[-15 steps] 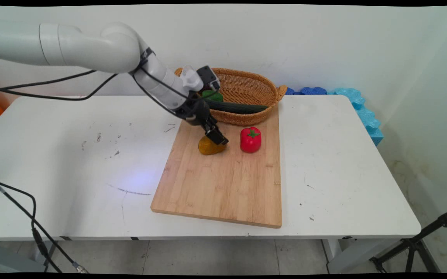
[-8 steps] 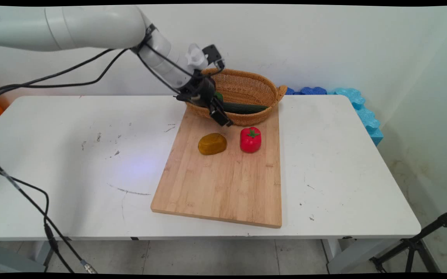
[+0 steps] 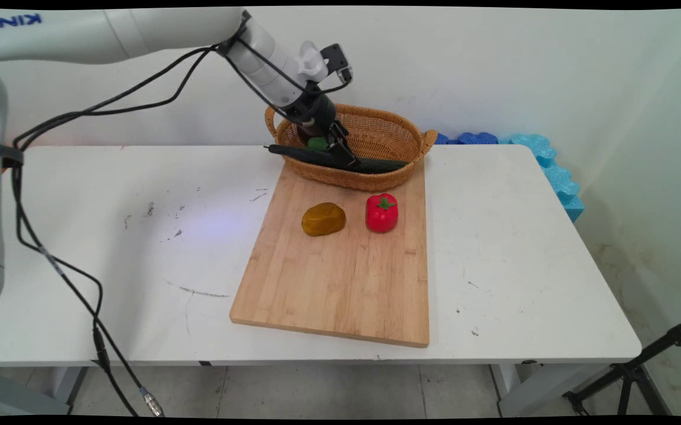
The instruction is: Pick up the cucumber from the vegetable basket
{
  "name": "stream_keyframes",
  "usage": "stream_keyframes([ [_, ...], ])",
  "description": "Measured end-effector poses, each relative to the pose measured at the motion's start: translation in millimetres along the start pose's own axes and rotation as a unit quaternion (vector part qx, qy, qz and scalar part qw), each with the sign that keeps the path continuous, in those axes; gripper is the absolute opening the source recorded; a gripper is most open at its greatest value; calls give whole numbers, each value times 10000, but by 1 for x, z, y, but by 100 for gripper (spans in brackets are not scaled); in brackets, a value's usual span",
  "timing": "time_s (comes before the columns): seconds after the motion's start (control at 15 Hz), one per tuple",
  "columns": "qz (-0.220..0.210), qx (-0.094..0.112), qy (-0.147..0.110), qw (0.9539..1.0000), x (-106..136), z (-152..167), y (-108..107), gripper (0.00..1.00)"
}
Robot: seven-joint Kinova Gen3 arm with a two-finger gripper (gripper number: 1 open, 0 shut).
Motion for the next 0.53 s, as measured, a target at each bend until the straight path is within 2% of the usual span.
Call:
stream_keyframes([
  [0.27,166,9,-58,9998,9,17,-21,100],
  [0.53,291,-97,-135,9994,13,42,-35,100],
])
